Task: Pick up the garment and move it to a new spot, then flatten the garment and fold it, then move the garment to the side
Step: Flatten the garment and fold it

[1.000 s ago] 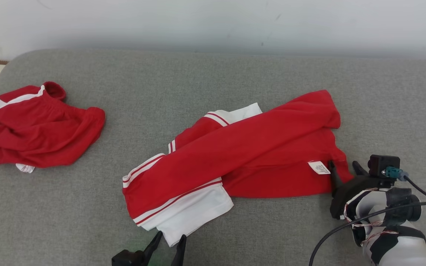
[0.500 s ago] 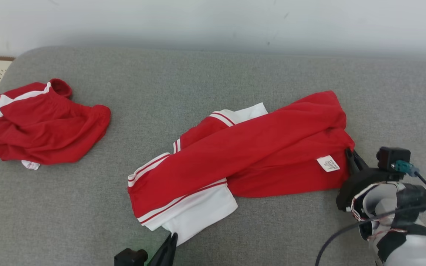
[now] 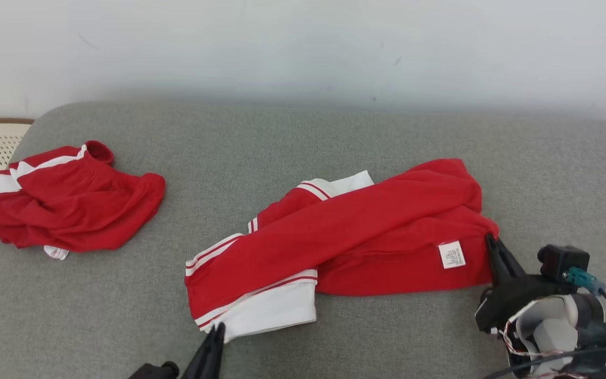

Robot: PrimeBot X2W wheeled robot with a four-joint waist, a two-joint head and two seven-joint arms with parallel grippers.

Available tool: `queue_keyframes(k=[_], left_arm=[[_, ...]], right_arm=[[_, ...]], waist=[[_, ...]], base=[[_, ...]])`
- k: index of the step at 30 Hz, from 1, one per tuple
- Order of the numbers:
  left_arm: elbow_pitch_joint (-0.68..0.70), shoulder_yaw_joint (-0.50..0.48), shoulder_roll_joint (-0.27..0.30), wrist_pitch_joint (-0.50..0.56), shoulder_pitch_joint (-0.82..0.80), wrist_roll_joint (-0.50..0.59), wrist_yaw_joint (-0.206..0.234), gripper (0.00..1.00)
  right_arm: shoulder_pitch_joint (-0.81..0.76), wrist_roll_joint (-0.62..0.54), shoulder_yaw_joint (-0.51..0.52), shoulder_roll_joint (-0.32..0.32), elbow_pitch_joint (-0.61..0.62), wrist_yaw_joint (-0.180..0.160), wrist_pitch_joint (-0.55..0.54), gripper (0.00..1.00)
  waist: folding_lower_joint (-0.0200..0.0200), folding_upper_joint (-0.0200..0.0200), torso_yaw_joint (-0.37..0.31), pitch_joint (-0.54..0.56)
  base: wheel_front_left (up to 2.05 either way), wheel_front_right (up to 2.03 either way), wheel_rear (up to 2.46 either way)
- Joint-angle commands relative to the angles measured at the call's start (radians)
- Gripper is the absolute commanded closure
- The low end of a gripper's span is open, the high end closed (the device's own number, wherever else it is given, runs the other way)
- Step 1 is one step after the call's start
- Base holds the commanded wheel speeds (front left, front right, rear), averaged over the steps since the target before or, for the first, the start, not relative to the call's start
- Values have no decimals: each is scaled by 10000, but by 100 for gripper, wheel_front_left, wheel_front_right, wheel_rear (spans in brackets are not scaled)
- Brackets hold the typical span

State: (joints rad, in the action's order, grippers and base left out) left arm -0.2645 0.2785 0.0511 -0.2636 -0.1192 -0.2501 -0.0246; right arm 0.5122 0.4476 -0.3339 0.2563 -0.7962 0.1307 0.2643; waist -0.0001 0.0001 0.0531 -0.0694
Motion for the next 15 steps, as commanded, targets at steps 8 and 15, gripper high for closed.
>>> queue_keyframes(k=[8,15], left_arm=[[843,-659,92,-5,727,378,-63,100],[425,-819,51,-5,1244,318,-170,100]], right_arm=[[-1337,527,-307,604,943,1,12,100],[-2137,742,-660,322,856,1,-251,100]], waist=[[1,-1,-111,460],[1,-1,-284,610]], base=[[0,0,0],[0,0,0]])
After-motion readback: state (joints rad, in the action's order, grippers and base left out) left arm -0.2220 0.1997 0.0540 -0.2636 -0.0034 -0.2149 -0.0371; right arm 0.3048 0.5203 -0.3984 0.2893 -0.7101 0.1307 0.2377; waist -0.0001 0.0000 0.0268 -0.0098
